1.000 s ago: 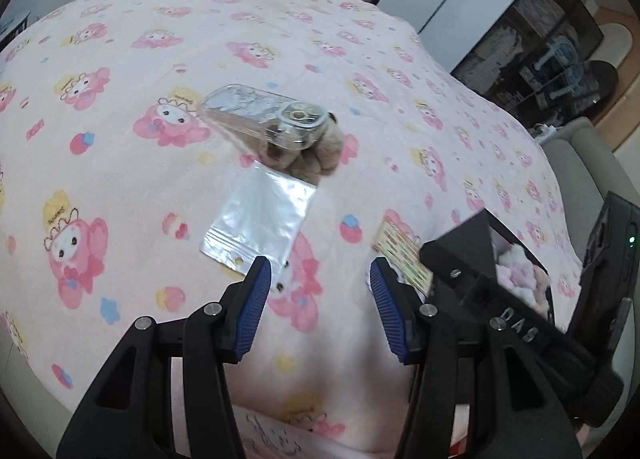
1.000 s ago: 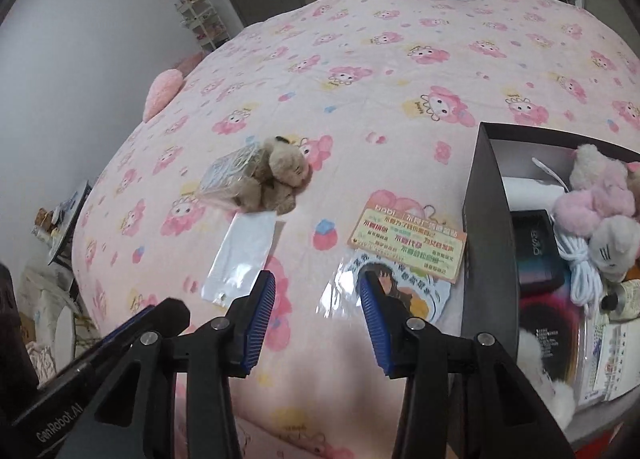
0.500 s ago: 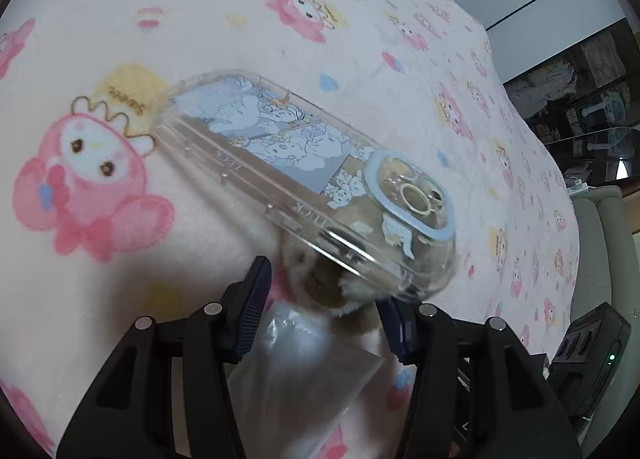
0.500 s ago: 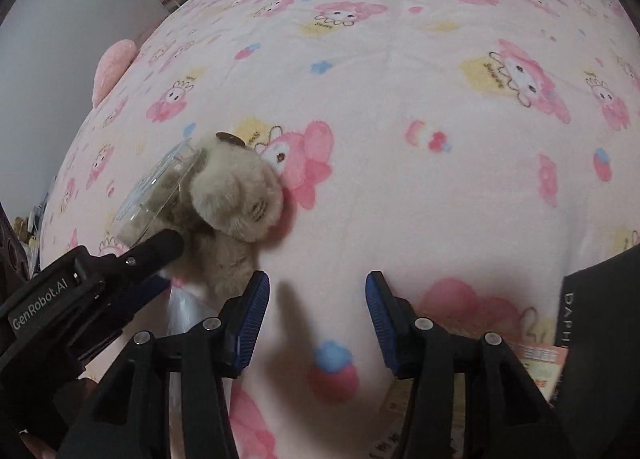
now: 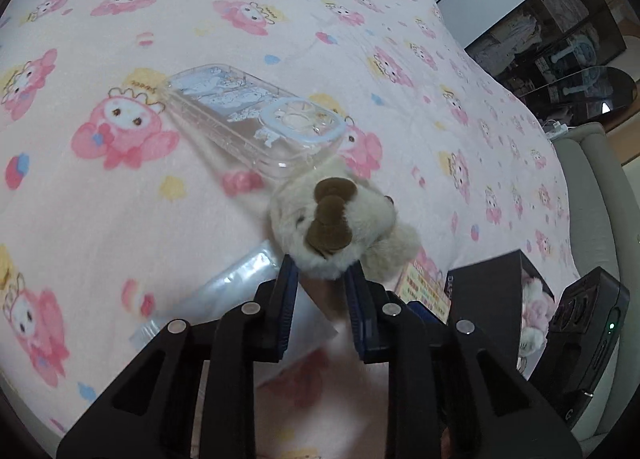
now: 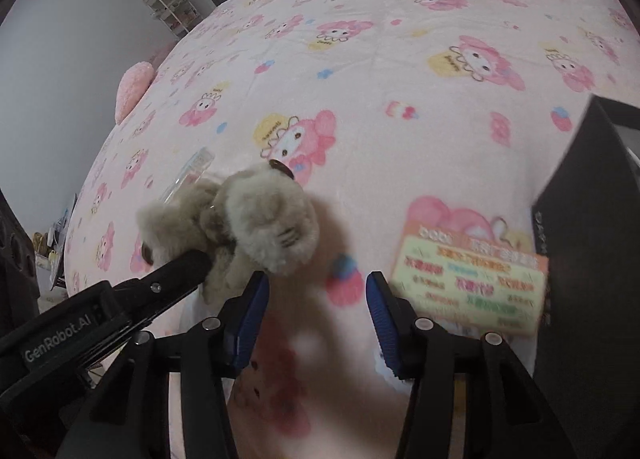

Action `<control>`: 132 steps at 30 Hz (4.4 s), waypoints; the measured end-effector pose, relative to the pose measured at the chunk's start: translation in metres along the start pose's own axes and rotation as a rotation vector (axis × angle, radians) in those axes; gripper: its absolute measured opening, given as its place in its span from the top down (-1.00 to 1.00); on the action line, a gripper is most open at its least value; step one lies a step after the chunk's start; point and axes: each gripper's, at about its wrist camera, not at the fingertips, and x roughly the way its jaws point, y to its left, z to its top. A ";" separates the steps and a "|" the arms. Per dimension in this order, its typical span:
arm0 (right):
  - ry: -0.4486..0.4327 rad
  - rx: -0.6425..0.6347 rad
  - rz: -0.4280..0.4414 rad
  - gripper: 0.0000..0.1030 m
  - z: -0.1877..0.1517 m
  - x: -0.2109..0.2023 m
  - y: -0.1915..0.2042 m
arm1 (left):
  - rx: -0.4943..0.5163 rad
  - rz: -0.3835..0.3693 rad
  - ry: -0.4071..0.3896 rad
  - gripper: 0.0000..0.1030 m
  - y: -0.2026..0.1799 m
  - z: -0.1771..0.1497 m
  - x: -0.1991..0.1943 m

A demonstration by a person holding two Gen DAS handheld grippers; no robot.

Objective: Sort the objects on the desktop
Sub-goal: 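Grasp the brown plush with both grippers, then lift the brown plush and carry it toward the black box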

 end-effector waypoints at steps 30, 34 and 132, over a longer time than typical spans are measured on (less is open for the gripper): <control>0.052 -0.039 0.168 0.70 -0.011 0.042 -0.007 | -0.041 -0.277 -0.050 -0.13 0.015 0.001 0.012; 0.032 0.009 0.125 0.70 -0.019 0.011 -0.023 | 0.045 -0.287 0.008 -0.16 -0.010 -0.017 0.014; -0.201 -0.106 0.095 0.60 -0.029 -0.200 -0.099 | 0.100 -0.648 0.168 0.12 -0.163 -0.089 -0.055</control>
